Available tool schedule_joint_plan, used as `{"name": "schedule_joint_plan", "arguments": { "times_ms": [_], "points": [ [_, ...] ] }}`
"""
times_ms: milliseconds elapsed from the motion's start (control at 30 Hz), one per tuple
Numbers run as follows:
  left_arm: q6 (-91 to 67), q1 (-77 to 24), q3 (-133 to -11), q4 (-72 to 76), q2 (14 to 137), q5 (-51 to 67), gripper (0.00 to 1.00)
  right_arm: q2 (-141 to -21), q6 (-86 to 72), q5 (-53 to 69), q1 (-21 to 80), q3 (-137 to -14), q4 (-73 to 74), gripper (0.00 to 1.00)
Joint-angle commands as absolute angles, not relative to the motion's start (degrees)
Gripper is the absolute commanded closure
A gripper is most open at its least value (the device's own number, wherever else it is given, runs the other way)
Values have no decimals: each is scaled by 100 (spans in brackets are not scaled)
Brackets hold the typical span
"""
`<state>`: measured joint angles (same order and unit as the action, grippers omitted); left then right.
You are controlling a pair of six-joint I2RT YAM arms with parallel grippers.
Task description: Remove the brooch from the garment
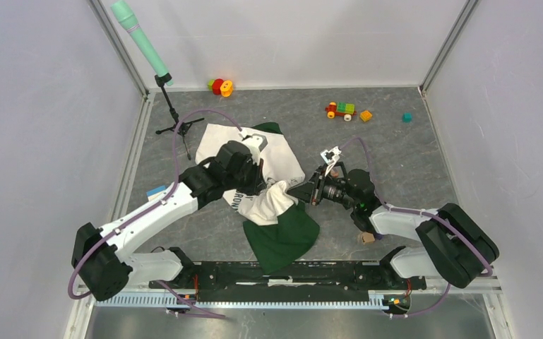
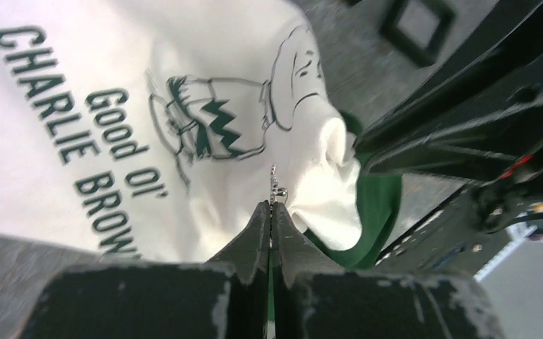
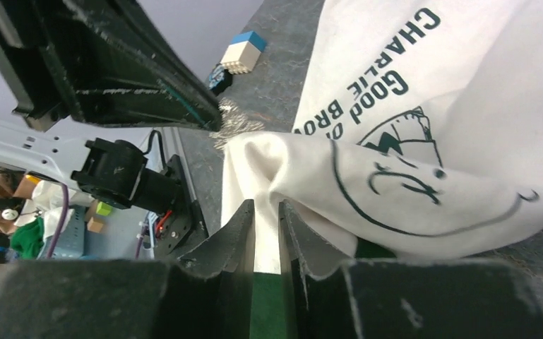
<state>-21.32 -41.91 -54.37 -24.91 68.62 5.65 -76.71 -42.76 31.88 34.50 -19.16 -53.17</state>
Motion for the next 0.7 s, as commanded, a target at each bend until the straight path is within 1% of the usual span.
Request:
{"name": "schedule_joint_plan", "arguments": {
  "times_ms": [0, 67, 100, 133, 233, 333, 367, 500, 667],
  "points": [
    [-1770, -4438, -5704, -3736, 6671, -496, 98, -7595, -3840, 3063, 3481, -2128, -4906, 77],
    [-1819, -4442, -5708, -3756, 6636, -466, 98, -7609, -3858, 3063, 3480, -2125, -4935, 75],
    [-1826, -4447, -5721, -3765, 6645, -435, 98, -7604, -3872, 3073, 3480, -2121, -4948, 70],
    [-1849, -4447, -5722, -3770, 6646, -379, 98, -7611, -3899, 3104, 3483, -2114, -4973, 62],
    [-1910, -4441, -5697, -3624, 6626, -34, 98, -7551, -3931, 3186, 3487, -2088, -5001, 42],
    [-2073, -4425, -5589, -3266, 6519, 472, 98, -7402, -4007, 3248, 3511, -2019, -5044, 29],
    [-2152, -4417, -5534, -3113, 6472, 578, 98, -7352, -4032, 3239, 3530, -1992, -5053, 27],
    [-2335, -4382, -5458, -2789, 6438, 1069, 98, -7219, -4054, 3266, 3649, -1977, -5036, 25],
    [-2385, -4377, -5654, -3077, 6638, 1178, 98, -7269, -3817, 3263, 3823, -2081, -4750, 24]
  ]
}}
